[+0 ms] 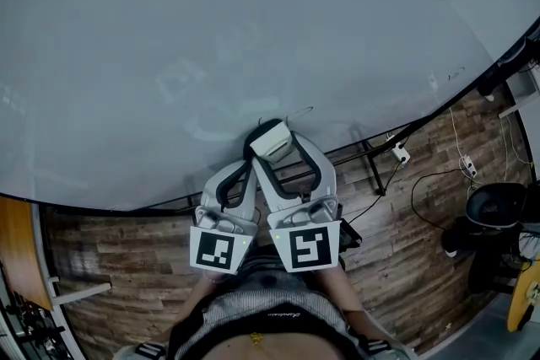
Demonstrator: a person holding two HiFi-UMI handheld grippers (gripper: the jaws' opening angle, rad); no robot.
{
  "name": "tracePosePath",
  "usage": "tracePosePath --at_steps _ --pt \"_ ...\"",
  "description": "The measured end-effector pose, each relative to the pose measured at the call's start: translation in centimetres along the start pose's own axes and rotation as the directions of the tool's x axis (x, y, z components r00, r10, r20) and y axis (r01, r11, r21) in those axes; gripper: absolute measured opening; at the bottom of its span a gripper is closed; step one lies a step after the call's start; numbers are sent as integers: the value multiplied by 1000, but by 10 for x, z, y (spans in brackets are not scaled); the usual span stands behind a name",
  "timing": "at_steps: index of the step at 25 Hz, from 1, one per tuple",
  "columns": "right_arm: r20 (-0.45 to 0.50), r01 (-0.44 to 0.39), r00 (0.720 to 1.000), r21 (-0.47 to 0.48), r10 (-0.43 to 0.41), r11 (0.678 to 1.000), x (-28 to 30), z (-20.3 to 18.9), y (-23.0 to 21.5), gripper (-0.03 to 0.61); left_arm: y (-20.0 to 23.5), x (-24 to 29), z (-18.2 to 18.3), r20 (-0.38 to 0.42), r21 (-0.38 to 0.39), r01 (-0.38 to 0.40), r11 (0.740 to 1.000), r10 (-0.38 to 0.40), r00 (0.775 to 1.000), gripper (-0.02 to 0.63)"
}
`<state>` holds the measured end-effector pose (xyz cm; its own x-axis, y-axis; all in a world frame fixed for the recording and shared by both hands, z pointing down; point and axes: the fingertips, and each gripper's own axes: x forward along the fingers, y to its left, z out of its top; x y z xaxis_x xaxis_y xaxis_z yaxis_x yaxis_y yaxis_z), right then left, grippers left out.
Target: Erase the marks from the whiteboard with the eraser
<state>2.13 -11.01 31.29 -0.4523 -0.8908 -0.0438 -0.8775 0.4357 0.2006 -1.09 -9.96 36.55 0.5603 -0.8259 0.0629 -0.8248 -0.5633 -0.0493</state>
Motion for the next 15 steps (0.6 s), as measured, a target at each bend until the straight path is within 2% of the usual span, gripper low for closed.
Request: tracePosePath --at_steps 8,15 --pt "9 -34 999 27 33 999 -5 -2 -22 250 -14 16 1 -3 0 -26 1000 26 1000 3" --pt "-14 22 1000 36 -21 999 -15 -16 -81 249 -37 44 2 -9 -4 -30 1000 30 1000 3"
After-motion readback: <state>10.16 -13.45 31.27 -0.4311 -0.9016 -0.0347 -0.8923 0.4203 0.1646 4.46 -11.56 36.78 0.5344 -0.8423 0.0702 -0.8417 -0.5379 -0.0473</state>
